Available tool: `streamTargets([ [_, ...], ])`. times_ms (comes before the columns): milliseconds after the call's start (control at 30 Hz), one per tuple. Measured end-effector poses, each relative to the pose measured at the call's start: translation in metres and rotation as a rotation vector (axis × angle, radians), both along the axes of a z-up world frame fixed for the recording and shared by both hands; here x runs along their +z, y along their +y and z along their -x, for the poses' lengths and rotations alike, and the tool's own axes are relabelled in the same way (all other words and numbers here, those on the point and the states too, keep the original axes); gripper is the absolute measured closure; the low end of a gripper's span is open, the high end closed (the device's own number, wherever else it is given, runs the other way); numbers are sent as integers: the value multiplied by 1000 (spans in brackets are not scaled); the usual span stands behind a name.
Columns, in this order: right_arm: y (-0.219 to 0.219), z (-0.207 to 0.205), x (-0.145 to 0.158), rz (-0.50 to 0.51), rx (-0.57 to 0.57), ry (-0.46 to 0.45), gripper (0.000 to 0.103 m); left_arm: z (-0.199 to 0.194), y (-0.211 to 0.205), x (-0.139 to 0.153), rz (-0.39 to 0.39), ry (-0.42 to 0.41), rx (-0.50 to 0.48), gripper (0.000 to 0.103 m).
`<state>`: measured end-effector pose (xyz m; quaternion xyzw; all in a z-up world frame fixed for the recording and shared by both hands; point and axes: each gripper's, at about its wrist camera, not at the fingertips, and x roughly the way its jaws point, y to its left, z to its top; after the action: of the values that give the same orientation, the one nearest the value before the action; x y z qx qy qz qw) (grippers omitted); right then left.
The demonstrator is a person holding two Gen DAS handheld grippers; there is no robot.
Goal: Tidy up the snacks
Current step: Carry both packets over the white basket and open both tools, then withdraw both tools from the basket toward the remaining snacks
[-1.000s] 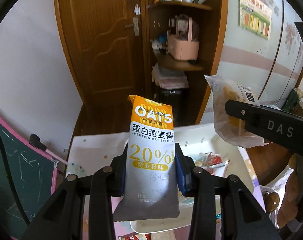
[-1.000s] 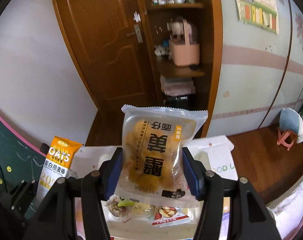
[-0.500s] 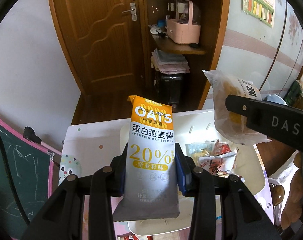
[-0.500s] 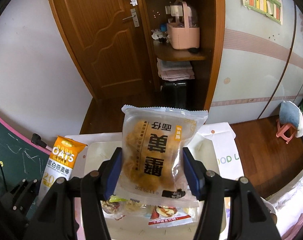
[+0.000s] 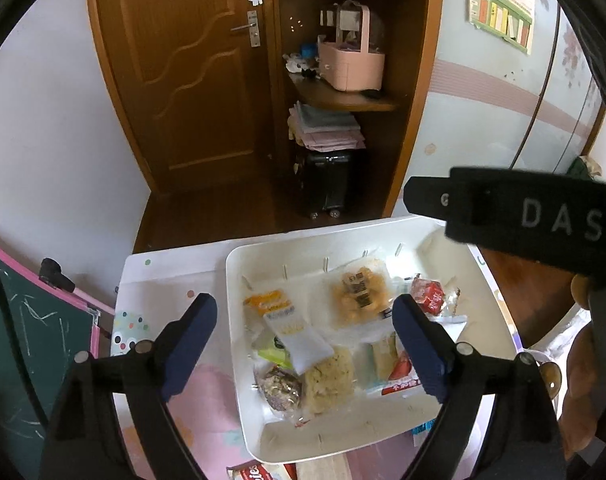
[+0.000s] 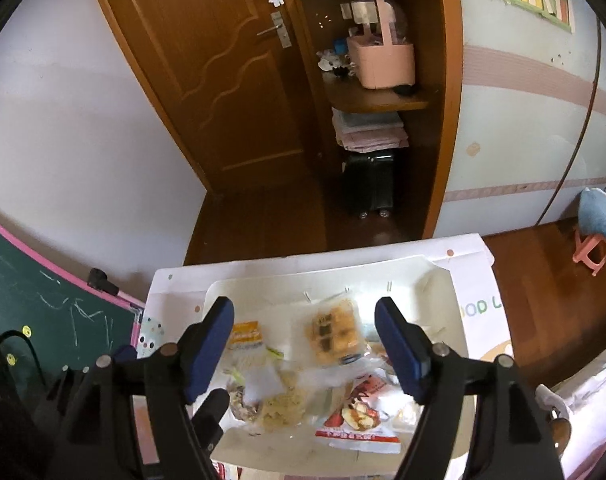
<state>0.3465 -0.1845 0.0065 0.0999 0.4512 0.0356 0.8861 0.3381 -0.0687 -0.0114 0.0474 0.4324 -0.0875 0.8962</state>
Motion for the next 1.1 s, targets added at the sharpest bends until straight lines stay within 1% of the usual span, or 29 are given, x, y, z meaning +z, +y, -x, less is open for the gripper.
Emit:
streamTargets([
  [67, 4, 5, 6, 24, 6, -11, 29, 4, 0, 5, 1, -7, 3, 14],
  [200, 7, 15, 18, 39, 9, -16, 28, 18, 3, 19, -5, -26, 6, 14],
  [367, 9, 37, 43, 78, 6, -38, 28, 42, 11, 42, -19, -59, 14, 14],
  [533, 8, 72, 71, 103, 3, -74, 28, 76, 27, 68, -6, -92, 27, 14],
  [700, 10, 113, 89, 138, 20, -106, 28, 114, 45, 88, 4, -125, 26, 13],
  [867, 18, 158, 98, 168, 73, -166, 28, 155, 60, 98, 16, -145, 8, 13],
  [967, 25, 184, 99, 196, 94, -222, 28, 176, 66, 99, 16, -151, -10, 12],
  [1100, 32, 215, 92, 173, 141, -264, 28, 206, 76, 92, 19, -164, -32, 12],
])
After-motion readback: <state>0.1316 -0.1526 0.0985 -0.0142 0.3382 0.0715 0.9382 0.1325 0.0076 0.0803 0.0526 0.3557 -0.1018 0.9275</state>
